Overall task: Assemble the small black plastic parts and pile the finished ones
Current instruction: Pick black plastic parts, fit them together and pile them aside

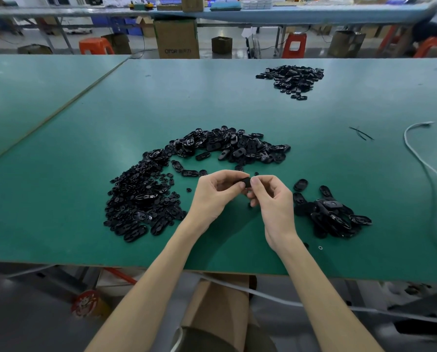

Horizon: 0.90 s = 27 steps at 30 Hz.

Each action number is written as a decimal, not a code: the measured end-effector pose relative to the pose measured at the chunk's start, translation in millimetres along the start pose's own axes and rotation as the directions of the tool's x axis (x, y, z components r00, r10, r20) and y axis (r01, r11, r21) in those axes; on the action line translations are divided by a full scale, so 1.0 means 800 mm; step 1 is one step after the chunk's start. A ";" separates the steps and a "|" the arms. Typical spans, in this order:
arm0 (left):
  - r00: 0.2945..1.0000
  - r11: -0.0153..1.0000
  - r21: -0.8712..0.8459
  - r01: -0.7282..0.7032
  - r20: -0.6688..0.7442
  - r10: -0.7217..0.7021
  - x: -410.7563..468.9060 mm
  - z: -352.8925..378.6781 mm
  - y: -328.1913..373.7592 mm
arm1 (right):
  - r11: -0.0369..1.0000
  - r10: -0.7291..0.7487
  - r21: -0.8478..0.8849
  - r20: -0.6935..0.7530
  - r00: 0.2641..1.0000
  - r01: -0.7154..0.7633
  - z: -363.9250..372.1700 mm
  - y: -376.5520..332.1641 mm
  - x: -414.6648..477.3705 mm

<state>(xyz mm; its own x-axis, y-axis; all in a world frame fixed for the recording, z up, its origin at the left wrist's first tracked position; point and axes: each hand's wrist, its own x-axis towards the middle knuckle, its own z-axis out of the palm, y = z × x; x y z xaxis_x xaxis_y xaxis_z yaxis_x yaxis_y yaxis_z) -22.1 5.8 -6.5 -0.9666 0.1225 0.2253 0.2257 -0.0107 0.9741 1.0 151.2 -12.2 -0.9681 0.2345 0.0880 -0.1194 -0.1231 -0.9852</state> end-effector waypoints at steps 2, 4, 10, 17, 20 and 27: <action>1.000 1.000 0.025 -0.005 -0.008 0.005 0.001 0.000 0.000 | 1.000 -0.008 -0.004 0.002 1.000 0.008 0.000 0.000 -0.001; 1.000 0.999 0.053 -0.011 -0.016 0.012 0.001 -0.001 -0.001 | 1.000 -0.012 -0.009 0.006 1.000 0.012 0.000 0.000 -0.002; 0.999 0.994 0.109 -0.025 -0.032 0.029 -0.001 0.000 -0.003 | 1.000 -0.010 -0.029 0.023 1.000 0.011 0.001 -0.002 -0.002; 0.999 0.987 0.160 -0.022 -0.034 0.027 0.000 0.001 -0.002 | 0.998 0.002 -0.062 0.042 0.999 0.001 0.001 -0.003 -0.002; 0.999 0.985 0.168 -0.034 -0.034 0.040 0.000 0.001 -0.002 | 0.998 0.007 -0.062 0.041 0.999 -0.004 0.001 -0.003 -0.002; 0.999 0.996 0.083 -0.041 -0.004 0.042 -0.002 0.000 0.002 | 1.000 -0.001 -0.005 0.001 1.000 0.001 0.000 -0.003 -0.003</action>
<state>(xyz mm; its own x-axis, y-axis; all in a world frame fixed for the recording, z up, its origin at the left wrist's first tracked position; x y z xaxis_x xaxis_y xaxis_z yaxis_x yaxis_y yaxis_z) -20.5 5.3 -5.1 -0.9568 0.1184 0.2657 0.2746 0.0665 0.9592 3.4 150.6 -9.7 -0.9683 0.2336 0.0887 -0.1189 -0.1185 -0.9858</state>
